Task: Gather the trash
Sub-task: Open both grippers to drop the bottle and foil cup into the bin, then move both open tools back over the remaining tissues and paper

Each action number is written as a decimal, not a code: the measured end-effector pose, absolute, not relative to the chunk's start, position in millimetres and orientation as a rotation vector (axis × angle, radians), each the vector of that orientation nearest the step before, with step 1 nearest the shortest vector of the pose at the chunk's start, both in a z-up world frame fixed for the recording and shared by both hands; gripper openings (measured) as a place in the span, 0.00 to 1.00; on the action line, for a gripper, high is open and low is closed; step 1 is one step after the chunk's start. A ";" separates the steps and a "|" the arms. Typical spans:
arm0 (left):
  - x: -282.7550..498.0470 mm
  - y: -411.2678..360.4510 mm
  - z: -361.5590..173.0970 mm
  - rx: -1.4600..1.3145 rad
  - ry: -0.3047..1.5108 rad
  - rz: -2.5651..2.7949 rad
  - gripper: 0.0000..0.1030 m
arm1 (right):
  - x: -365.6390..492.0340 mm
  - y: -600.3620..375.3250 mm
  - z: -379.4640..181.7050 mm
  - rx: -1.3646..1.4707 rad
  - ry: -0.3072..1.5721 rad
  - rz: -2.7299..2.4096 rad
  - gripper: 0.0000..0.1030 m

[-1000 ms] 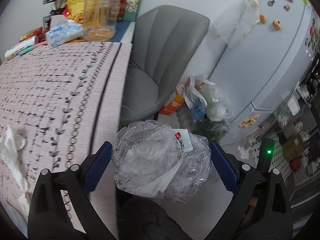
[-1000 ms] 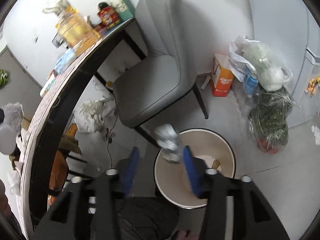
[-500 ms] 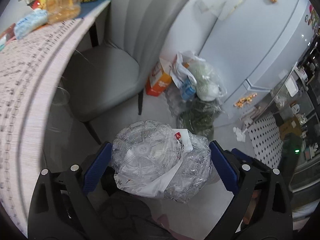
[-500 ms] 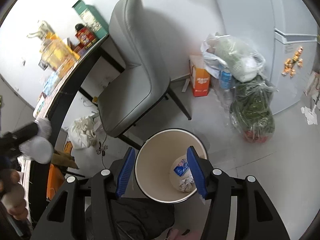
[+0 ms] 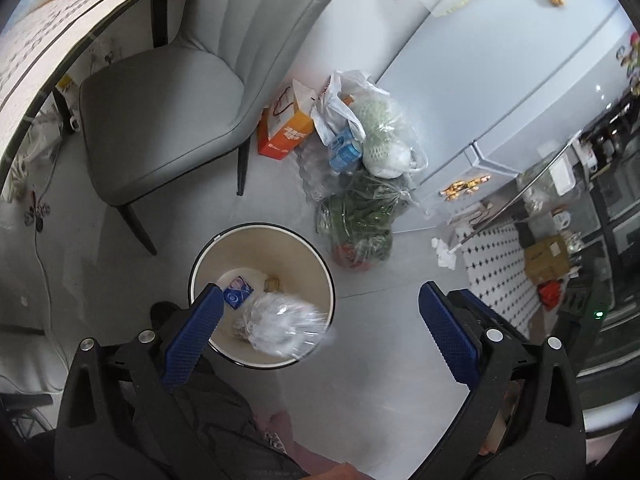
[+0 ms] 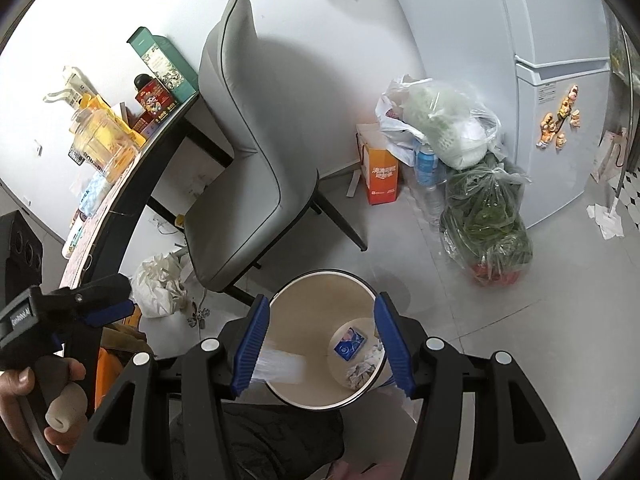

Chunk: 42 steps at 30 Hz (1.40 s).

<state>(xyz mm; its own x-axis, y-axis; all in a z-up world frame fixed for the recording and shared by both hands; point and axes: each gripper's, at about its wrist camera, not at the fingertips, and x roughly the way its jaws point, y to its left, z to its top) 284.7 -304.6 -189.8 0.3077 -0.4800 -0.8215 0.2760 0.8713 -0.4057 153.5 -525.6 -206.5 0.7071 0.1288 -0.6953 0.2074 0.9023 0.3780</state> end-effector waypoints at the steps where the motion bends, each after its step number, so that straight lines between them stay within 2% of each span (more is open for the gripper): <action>1: 284.6 -301.0 -188.6 -0.208 1.154 -0.500 0.94 | 154.5 -523.3 -206.4 0.455 0.793 -0.041 0.53; 15: 258.2 -215.8 -127.6 -0.258 1.008 -0.378 0.94 | 163.3 -458.7 -180.0 0.392 0.782 0.079 0.56; 18: 250.6 -196.8 -111.8 -0.263 0.967 -0.347 0.94 | 164.9 -441.6 -167.9 0.371 0.767 0.108 0.61; 24: 233.6 -154.6 -88.0 -0.300 0.891 -0.292 0.94 | 165.4 -399.9 -136.7 0.324 0.737 0.155 0.82; 29: 218.6 -120.5 -74.2 -0.332 0.841 -0.257 0.94 | 161.1 -363.3 -112.6 0.280 0.704 0.181 0.92; 42: 161.7 -34.7 -51.4 -0.386 0.735 -0.162 0.94 | 141.2 -265.5 -78.2 0.125 0.690 0.292 0.93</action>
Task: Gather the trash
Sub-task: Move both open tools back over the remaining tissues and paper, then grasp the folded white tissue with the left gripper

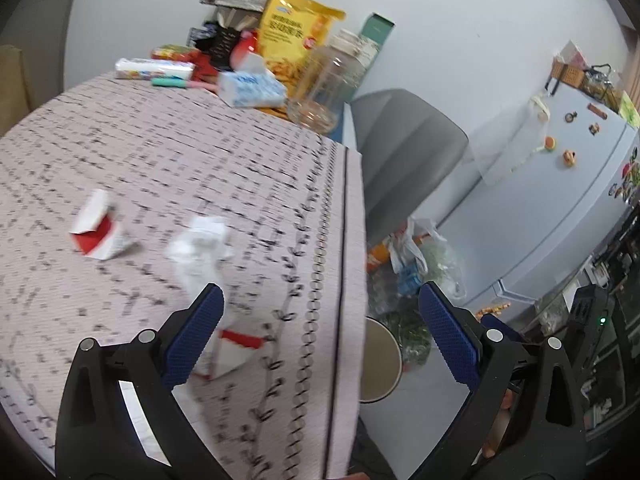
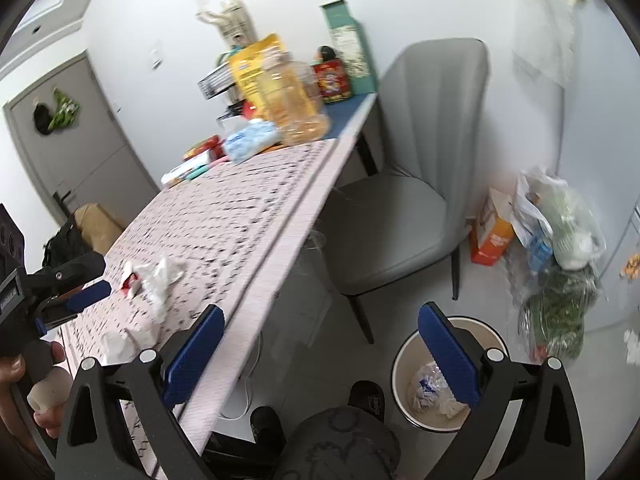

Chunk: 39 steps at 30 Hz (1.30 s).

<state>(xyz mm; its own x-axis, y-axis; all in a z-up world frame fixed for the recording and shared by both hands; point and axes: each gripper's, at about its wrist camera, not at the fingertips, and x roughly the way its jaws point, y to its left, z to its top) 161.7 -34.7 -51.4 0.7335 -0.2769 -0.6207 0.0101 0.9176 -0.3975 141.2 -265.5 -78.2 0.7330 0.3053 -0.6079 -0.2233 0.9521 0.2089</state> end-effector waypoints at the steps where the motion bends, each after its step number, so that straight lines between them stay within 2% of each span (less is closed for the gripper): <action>1: 157.6 -28.6 -51.1 -0.389 0.728 -0.156 0.94 | 138.2 -257.0 -75.9 0.113 0.687 0.305 0.93; 12: 109.5 20.9 -49.1 -0.424 0.665 -0.090 0.93 | 118.0 -195.0 -67.0 0.024 0.694 0.431 0.91; 24: 67.8 59.5 -80.8 -0.458 0.693 0.005 0.85 | 104.1 -167.7 -76.3 -0.026 0.724 0.493 0.90; 39: 86.6 48.0 -122.9 -0.457 0.800 -0.011 0.84 | 106.9 -156.3 -106.5 -0.044 0.796 0.529 0.87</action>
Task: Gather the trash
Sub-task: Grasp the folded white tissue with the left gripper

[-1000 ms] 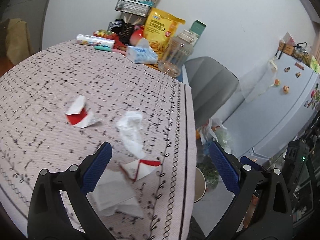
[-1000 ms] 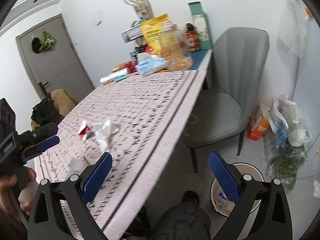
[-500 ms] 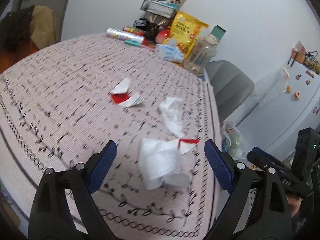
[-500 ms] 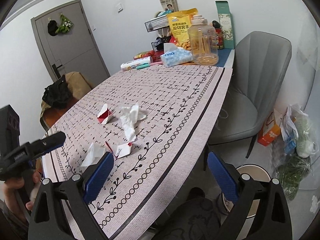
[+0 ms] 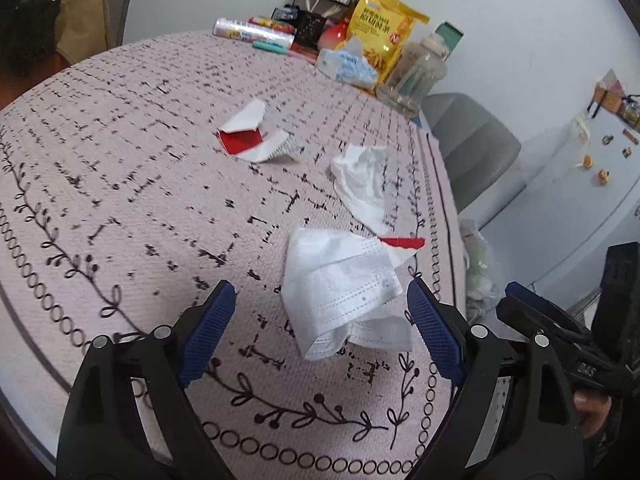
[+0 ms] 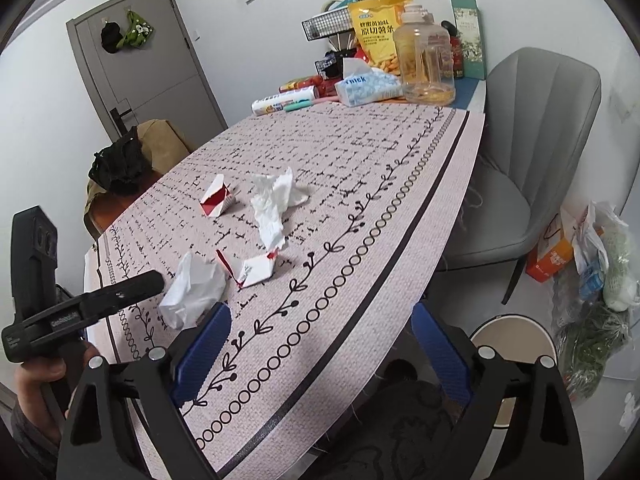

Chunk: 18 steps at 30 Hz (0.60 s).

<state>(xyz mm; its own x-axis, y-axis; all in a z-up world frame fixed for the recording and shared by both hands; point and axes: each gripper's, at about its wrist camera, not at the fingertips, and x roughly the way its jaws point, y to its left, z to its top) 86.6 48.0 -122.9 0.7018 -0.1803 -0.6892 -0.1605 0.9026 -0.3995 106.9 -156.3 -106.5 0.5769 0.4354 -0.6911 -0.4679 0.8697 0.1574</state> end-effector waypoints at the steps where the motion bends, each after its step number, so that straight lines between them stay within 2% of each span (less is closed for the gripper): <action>1: 90.7 46.6 -125.5 -0.458 0.810 -0.011 0.84 | 108.4 -156.5 -108.6 -0.043 0.805 0.534 0.85; 6: 104.9 40.7 -133.6 -0.437 0.832 -0.003 0.74 | 114.8 -152.7 -115.9 -0.044 0.828 0.555 0.78; 11: 110.8 43.8 -135.2 -0.409 0.853 0.033 0.29 | 122.5 -136.1 -117.8 -0.066 0.838 0.602 0.72; 15: 105.5 58.7 -134.4 -0.426 0.850 0.058 0.16 | 127.6 -114.5 -118.8 -0.087 0.839 0.634 0.72; 17: 100.1 66.9 -132.5 -0.432 0.842 0.076 0.16 | 128.3 -103.2 -120.3 -0.105 0.841 0.644 0.75; 18: 96.4 72.2 -131.4 -0.441 0.834 0.087 0.16 | 127.9 -94.5 -122.1 -0.124 0.841 0.650 0.79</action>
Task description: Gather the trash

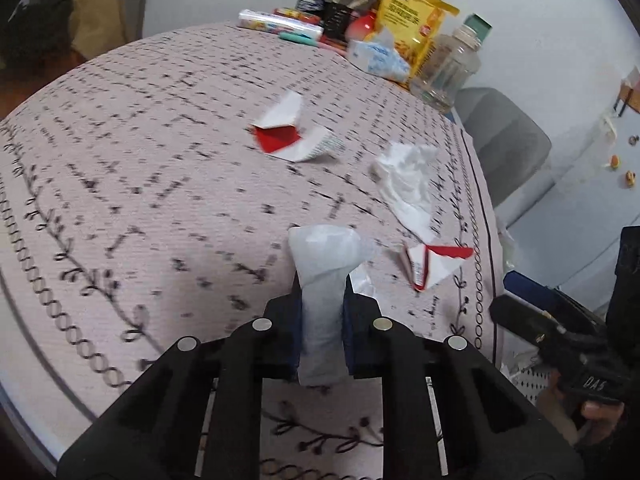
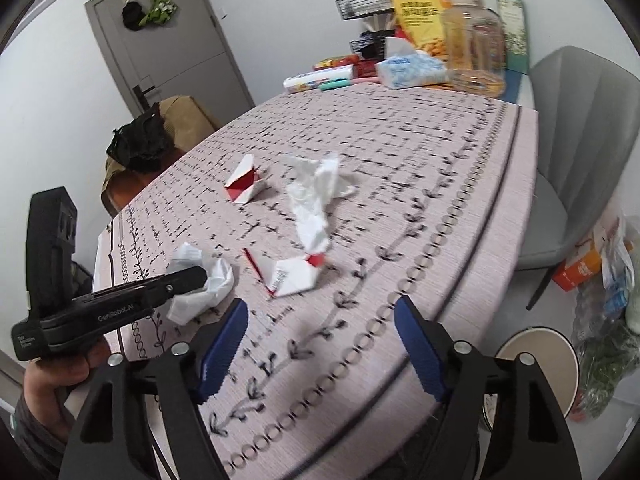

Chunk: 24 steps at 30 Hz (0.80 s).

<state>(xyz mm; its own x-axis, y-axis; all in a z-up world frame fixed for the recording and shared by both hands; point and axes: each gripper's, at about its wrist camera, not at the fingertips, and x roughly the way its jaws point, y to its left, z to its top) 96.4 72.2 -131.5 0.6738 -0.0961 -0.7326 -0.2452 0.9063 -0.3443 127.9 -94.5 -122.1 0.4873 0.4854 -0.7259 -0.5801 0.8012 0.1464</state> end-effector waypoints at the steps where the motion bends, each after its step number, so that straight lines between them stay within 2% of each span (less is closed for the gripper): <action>1: 93.2 77.4 -130.5 -0.449 0.828 0.098 0.16 | 127.7 -88.0 -123.5 -0.139 0.841 0.654 0.83; 9: 75.8 106.3 -129.2 -0.490 0.801 0.153 0.16 | 130.3 -38.7 -133.2 -0.236 0.842 0.635 0.92; 12: 71.8 112.1 -129.3 -0.499 0.795 0.164 0.16 | 133.6 -25.4 -139.4 -0.266 0.852 0.613 0.91; 14: 71.1 115.1 -128.8 -0.503 0.790 0.167 0.16 | 134.8 -19.2 -143.4 -0.283 0.863 0.599 0.87; 15: 69.8 116.2 -128.2 -0.505 0.787 0.169 0.16 | 135.0 -16.7 -145.6 -0.296 0.870 0.591 0.80; 16: 68.9 117.1 -127.9 -0.506 0.786 0.170 0.16 | 135.2 -14.0 -148.2 -0.313 0.882 0.586 0.68; 17: 68.4 117.2 -127.6 -0.508 0.784 0.171 0.16 | 134.4 -12.6 -150.1 -0.328 0.888 0.584 0.63; 18: 67.6 117.6 -127.3 -0.510 0.782 0.173 0.16 | 131.4 -11.1 -149.7 -0.347 0.875 0.574 0.53; 19: 66.9 117.1 -127.0 -0.511 0.781 0.174 0.16 | 129.2 -9.9 -149.0 -0.364 0.876 0.579 0.37; 21: 66.4 115.4 -125.5 -0.511 0.778 0.170 0.16 | 126.1 -9.7 -147.2 -0.356 0.900 0.624 0.15; 24: 66.0 109.4 -122.3 -0.504 0.771 0.159 0.16 | 118.7 -12.0 -143.5 -0.354 0.889 0.658 0.06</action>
